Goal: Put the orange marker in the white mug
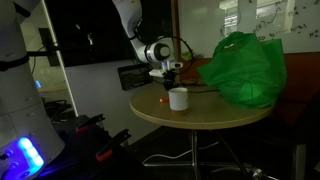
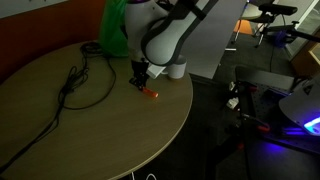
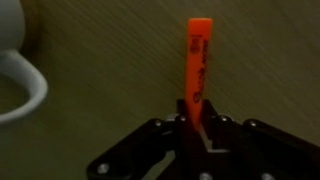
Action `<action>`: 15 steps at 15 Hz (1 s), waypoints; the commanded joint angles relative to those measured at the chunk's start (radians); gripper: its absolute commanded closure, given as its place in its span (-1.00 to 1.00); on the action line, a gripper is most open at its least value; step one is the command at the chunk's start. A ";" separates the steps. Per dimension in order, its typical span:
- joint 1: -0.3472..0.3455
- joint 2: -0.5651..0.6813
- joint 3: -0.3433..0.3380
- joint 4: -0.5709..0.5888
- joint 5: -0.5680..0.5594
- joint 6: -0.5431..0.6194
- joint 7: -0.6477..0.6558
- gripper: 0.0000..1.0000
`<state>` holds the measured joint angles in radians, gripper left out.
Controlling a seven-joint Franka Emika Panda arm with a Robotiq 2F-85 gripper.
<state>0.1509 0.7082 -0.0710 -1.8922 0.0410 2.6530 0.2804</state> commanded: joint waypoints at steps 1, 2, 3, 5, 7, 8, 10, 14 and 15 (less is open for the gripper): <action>-0.037 -0.092 0.018 -0.069 0.040 -0.035 0.005 0.90; -0.054 -0.113 0.021 -0.069 0.058 -0.080 0.006 0.90; -0.085 -0.138 0.036 -0.063 0.091 -0.146 -0.005 0.90; -0.127 -0.182 0.042 -0.042 0.138 -0.291 -0.012 0.90; -0.174 -0.215 0.049 -0.008 0.191 -0.452 -0.036 0.90; -0.188 -0.227 0.045 0.010 0.212 -0.532 -0.037 0.90; -0.215 -0.237 0.034 0.044 0.246 -0.655 -0.032 0.90; -0.263 -0.227 0.015 0.091 0.300 -0.820 -0.030 0.90; -0.275 -0.221 0.010 0.096 0.312 -0.842 -0.033 0.90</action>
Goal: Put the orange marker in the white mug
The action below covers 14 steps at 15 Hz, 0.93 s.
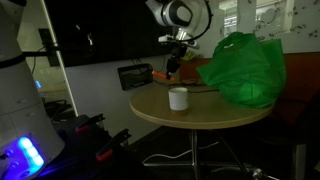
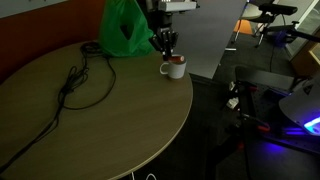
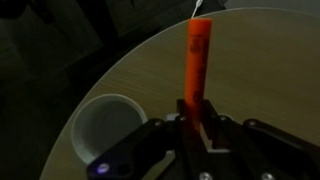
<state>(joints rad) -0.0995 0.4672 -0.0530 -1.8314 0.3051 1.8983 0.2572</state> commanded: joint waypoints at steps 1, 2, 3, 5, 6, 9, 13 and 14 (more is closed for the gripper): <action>-0.032 0.022 -0.013 0.036 0.055 -0.097 -0.007 0.90; -0.044 0.026 -0.018 0.038 0.067 -0.109 -0.009 0.90; -0.051 0.028 -0.024 0.038 0.075 -0.115 -0.007 0.90; -0.066 0.038 -0.033 0.040 0.087 -0.131 -0.009 0.90; -0.075 0.045 -0.036 0.043 0.095 -0.136 -0.013 0.90; -0.092 0.052 -0.048 0.047 0.102 -0.151 -0.011 0.90; -0.116 0.075 -0.062 0.061 0.113 -0.189 -0.008 0.90; -0.124 0.081 -0.063 0.064 0.121 -0.203 -0.006 0.90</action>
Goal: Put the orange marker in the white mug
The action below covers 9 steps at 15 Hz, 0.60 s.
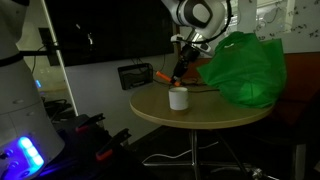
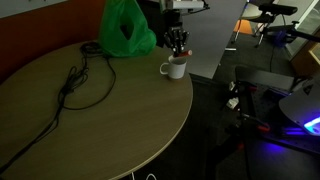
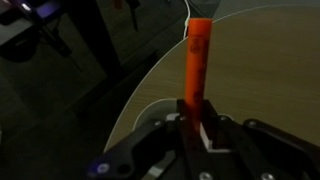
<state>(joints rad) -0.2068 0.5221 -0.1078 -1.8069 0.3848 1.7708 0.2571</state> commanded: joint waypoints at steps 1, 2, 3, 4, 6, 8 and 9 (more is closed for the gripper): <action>-0.025 0.034 -0.010 0.047 0.051 -0.097 -0.005 0.90; -0.031 0.044 -0.014 0.053 0.060 -0.114 -0.002 0.90; -0.034 0.048 -0.019 0.054 0.066 -0.118 0.003 0.90; -0.036 0.052 -0.023 0.055 0.068 -0.115 0.002 0.90; -0.030 0.061 -0.036 0.059 0.053 -0.099 0.022 0.90; -0.029 0.066 -0.041 0.063 0.051 -0.097 0.023 0.90; -0.026 0.067 -0.044 0.063 0.048 -0.094 0.028 0.69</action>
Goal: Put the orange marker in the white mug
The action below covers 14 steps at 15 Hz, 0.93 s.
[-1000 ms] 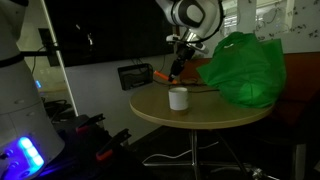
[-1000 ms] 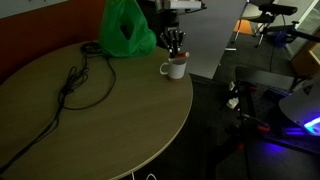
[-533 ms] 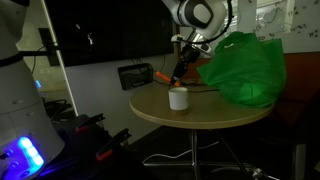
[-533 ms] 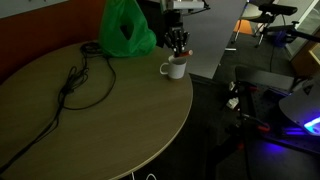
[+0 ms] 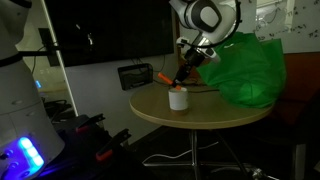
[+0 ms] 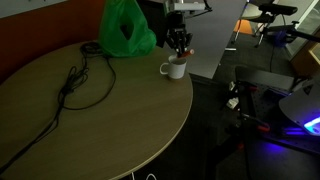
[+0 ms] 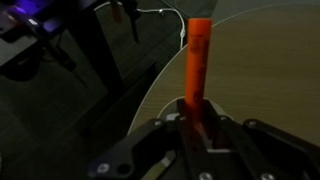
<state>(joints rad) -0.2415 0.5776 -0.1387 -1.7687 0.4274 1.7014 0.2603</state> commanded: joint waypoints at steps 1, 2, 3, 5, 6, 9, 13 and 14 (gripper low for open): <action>0.009 0.014 -0.013 0.026 0.007 -0.023 0.024 0.11; 0.011 0.014 -0.014 0.024 0.007 -0.018 0.027 0.08; 0.012 0.012 -0.014 0.022 0.006 -0.012 0.026 -0.04; 0.018 0.006 -0.016 0.017 0.001 0.004 0.026 -0.35; 0.020 -0.001 -0.016 0.013 0.000 0.018 0.023 -0.48; 0.041 -0.028 -0.023 -0.004 -0.033 0.089 0.020 -0.92; 0.078 -0.094 -0.026 -0.055 -0.098 0.206 0.017 -1.00; 0.085 -0.113 -0.025 -0.067 -0.116 0.227 0.011 -1.00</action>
<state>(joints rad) -0.1936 0.5386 -0.1466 -1.7596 0.3613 1.8456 0.2629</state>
